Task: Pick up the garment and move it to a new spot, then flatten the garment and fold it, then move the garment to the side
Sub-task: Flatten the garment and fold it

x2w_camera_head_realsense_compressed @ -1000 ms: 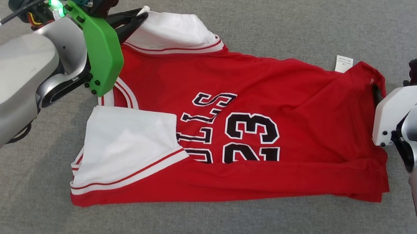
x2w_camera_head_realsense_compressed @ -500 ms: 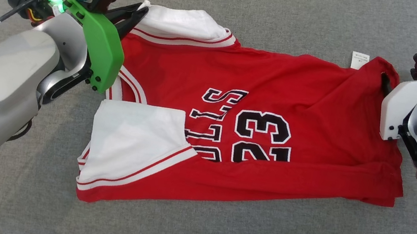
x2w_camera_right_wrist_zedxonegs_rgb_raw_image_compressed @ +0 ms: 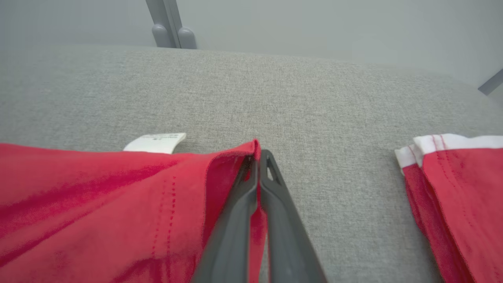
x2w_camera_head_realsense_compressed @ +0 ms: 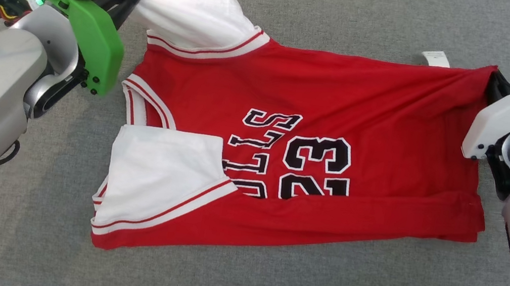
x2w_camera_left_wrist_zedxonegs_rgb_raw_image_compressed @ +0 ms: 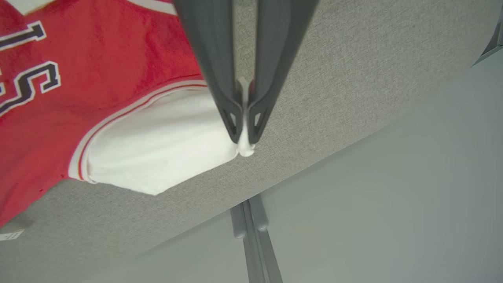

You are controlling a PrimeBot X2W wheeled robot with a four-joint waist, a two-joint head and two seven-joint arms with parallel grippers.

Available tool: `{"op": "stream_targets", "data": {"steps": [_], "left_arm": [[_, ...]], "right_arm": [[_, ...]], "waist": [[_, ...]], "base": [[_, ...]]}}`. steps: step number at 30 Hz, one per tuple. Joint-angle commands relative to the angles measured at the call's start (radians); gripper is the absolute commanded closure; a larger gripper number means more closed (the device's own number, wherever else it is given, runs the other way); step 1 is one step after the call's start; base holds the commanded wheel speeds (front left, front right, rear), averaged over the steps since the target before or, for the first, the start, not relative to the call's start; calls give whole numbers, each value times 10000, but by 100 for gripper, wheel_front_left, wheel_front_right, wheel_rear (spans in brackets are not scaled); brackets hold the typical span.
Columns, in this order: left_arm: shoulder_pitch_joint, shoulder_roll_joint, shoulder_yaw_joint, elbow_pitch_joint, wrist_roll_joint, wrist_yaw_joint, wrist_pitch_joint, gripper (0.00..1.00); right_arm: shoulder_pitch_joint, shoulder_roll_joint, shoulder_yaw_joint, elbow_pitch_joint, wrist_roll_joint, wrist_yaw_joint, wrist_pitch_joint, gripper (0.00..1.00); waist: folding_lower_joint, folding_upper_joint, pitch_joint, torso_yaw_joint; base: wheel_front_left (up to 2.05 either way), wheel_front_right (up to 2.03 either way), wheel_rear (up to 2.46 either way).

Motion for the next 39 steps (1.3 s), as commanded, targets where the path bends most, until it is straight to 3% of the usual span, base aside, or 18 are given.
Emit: {"op": "stream_targets", "data": {"steps": [1,6,12,25,30,39], "left_arm": [[105,65,95,141,-40,147,-165,100],[-46,-42,404,603,-85,474,-774,100],[-328,-301,614,1261,23,675,-1391,100],[-1192,-1128,893,2881,464,866,-2568,100],[-1030,-1342,790,3281,720,531,-2712,100],[-302,-1086,530,2965,1040,-16,-2779,100]], "right_arm": [[48,102,11,-114,342,-18,-226,100],[179,151,388,-617,1696,-18,-868,100],[133,-298,1156,-992,2745,-18,-1194,100],[-792,-1019,2633,-893,3118,-18,-1779,100],[-981,-1193,3144,-774,3207,-18,-1974,100],[-567,-1690,4014,-920,3583,-18,-2199,100]], "waist": [[0,0,14,-3],[0,0,111,22],[0,0,268,84],[0,0,651,200],[0,0,528,279],[0,0,-196,708]], "base": [[0,0,0],[0,0,0],[0,0,0],[0,0,0],[0,0,0],[0,0,0]]}}
